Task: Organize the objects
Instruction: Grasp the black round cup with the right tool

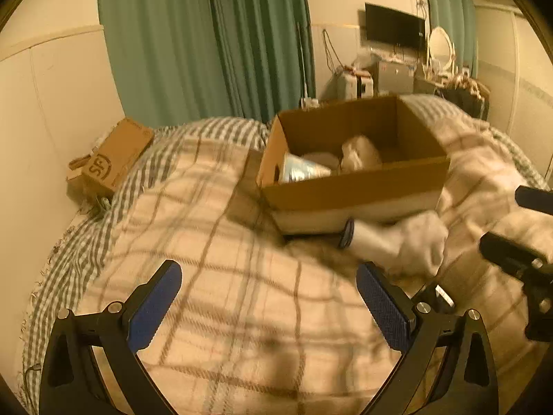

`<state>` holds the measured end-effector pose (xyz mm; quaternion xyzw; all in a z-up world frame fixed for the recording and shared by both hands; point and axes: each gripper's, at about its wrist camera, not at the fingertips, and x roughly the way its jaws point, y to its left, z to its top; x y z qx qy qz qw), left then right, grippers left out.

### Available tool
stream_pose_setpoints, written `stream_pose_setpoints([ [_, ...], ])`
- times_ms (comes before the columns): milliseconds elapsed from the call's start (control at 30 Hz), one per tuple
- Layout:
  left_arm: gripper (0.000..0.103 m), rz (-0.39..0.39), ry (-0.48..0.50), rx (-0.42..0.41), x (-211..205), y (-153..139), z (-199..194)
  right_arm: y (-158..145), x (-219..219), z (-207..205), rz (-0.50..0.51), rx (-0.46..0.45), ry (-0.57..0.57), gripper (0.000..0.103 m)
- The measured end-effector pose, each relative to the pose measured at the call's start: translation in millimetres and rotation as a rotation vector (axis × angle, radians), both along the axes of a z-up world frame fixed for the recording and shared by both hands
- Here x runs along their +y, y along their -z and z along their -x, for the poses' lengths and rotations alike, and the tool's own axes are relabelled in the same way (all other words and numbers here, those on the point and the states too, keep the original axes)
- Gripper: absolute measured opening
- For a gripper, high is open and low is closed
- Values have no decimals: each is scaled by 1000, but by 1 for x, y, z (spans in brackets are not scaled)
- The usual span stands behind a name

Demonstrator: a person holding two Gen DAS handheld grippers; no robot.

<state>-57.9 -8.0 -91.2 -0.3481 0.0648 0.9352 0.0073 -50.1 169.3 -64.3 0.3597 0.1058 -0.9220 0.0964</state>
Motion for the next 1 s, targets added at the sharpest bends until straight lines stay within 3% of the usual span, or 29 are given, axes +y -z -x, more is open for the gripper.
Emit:
stream_pose_setpoints([
  [367,103,-69,-40,-33,-18,9,0,44,-24,11,-29,-160,-56,87],
  [467,103,-89,-52,-43,-23,11,1,64,-34,16,-25,-242,-87,86],
  [667,103,-104,-60,-64,-27,16,2,90,-35,30,-91,-343,-45,86],
  [833,103,-112,-67,-87,-28,20,5,103,-39,36,-147,-387,-35,85],
  [900,103,-115,-69,-96,-29,21,5,107,-41,37,-162,-403,-38,75],
  [1000,103,-112,-70,-105,-28,22,6,103,-39,35,-153,-388,-43,75],
])
